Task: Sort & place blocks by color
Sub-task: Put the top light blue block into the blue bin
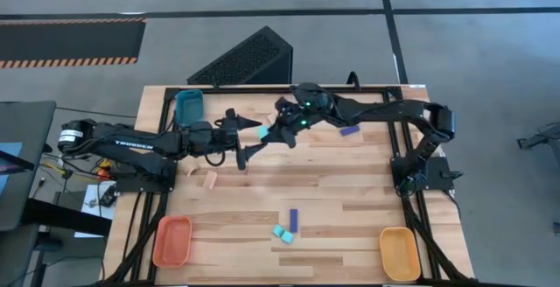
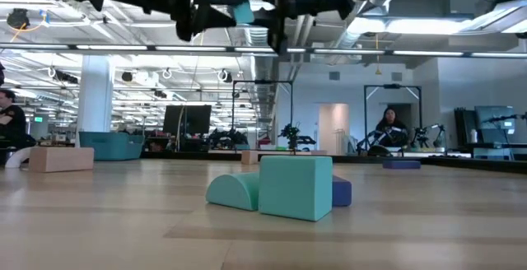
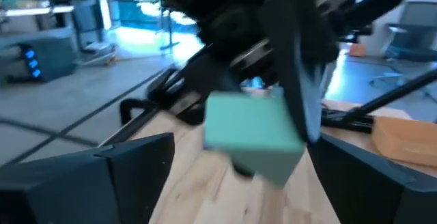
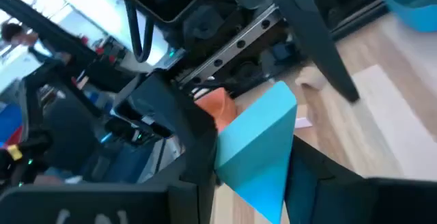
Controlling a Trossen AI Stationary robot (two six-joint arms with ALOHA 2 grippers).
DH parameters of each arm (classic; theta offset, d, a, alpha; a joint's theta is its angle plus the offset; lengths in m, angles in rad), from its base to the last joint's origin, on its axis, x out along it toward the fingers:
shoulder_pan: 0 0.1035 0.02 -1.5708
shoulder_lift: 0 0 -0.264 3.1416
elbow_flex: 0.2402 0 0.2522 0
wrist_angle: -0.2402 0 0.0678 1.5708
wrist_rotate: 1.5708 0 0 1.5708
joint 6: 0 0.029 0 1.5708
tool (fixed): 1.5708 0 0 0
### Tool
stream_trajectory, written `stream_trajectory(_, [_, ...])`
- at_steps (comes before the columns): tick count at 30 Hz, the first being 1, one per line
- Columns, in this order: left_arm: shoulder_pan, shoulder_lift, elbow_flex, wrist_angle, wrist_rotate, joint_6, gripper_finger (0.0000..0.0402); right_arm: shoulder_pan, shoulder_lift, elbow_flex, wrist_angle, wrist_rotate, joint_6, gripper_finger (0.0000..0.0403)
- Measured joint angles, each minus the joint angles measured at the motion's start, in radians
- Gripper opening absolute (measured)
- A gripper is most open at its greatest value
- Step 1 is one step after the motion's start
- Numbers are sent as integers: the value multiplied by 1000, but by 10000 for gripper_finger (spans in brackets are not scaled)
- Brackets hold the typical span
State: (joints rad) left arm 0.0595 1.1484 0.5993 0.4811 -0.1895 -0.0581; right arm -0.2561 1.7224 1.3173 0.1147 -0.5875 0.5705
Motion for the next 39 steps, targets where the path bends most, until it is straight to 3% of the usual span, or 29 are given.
stream_trajectory(5, [0,0,24,5,99,14,343,1,36,53,-9,-36,-2,137])
stream_trajectory(10, [-4,0,29,2,59,70,325,-1,34,56,-7,-52,-3,139])
stream_trajectory(23, [-2,-1,29,-14,4,197,169,-3,27,56,16,-76,26,161])
stream_trajectory(32, [-1,-9,31,-16,-157,195,166,-44,31,74,53,-34,56,203])
stream_trajectory(39, [78,-104,29,-182,-332,106,161,-136,2,80,-117,200,64,235])
